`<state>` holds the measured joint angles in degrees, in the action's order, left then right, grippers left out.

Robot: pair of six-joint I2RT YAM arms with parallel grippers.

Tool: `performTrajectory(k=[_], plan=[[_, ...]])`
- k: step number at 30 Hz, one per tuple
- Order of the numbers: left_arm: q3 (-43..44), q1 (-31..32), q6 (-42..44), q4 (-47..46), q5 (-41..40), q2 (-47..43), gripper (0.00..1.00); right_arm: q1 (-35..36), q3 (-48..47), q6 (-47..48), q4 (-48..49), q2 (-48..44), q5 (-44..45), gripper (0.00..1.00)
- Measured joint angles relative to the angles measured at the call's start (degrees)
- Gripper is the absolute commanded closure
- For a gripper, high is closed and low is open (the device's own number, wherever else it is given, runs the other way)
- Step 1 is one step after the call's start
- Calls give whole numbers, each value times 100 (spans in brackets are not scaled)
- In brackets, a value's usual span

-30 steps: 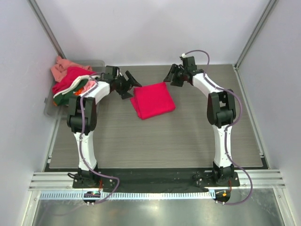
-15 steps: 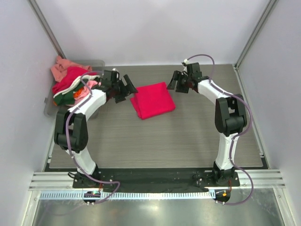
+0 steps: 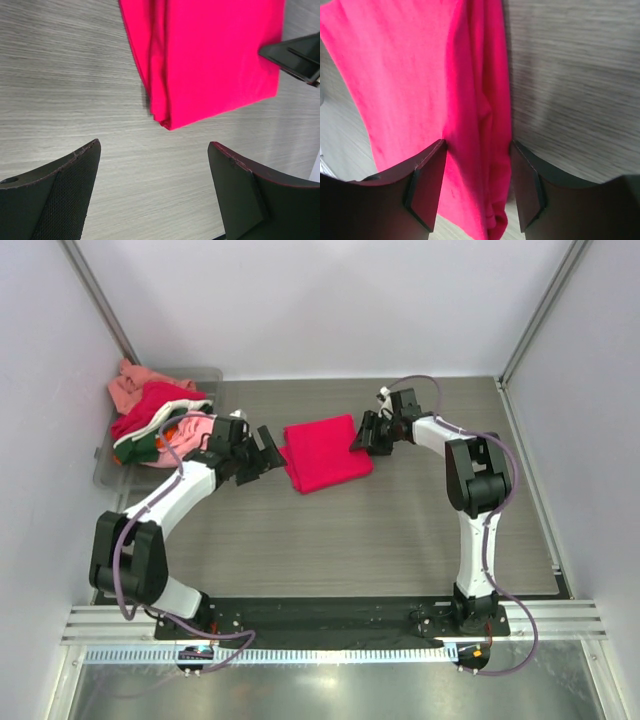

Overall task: Fold and stack the t-shirts
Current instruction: Neatly place the folded tshirt to the corner

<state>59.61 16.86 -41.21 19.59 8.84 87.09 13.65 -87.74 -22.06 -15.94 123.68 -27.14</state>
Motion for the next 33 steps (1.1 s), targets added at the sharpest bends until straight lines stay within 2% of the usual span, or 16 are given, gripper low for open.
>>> performTrajectory(k=[2, 5, 6, 9, 11, 17, 22, 23, 24, 25, 26, 29, 33], plan=[[-83, 0, 17, 2, -7, -234, 12, 0, -39, -11, 11, 55, -120, 45], [-131, 0, 74, 28, -26, -468, 12, 0, -90, -7, 7, 105, -190, 61], [-149, 0, 81, 39, -31, -520, 12, 0, -107, -9, 7, 133, -212, 72], [-258, 0, 101, 48, -31, -697, 13, 0, -129, -35, 9, 240, -297, 92], [-343, 0, 101, 48, -28, -774, 13, -39, -131, -50, 13, 271, -350, 99], [-568, 37, 92, 37, -26, -798, 15, -492, -131, -2, -197, 254, -501, 99], [-791, 229, 72, -70, -46, -826, 15, -1766, -197, 297, -859, 81, -299, 99], [-844, 264, 68, -90, -48, -848, 15, -2015, -273, 365, -1023, 72, -201, 92], [-894, 308, 59, -107, -59, -879, 15, -2363, -415, 431, -1257, 70, 24, 71], [-938, 345, 50, -120, -76, -909, 15, -2616, -555, 461, -1445, 72, 280, 43], [-977, 385, 31, -129, -101, -953, 15, -2828, -678, 455, -1606, 70, 577, 1], [-1049, 461, -17, -160, -181, -1062, 14, -3263, -907, 442, -1888, -24, 1788, 0], [-1169, 494, -44, -238, -299, -1233, 12, -3080, -732, 271, -2090, -525, 3346, 0]])
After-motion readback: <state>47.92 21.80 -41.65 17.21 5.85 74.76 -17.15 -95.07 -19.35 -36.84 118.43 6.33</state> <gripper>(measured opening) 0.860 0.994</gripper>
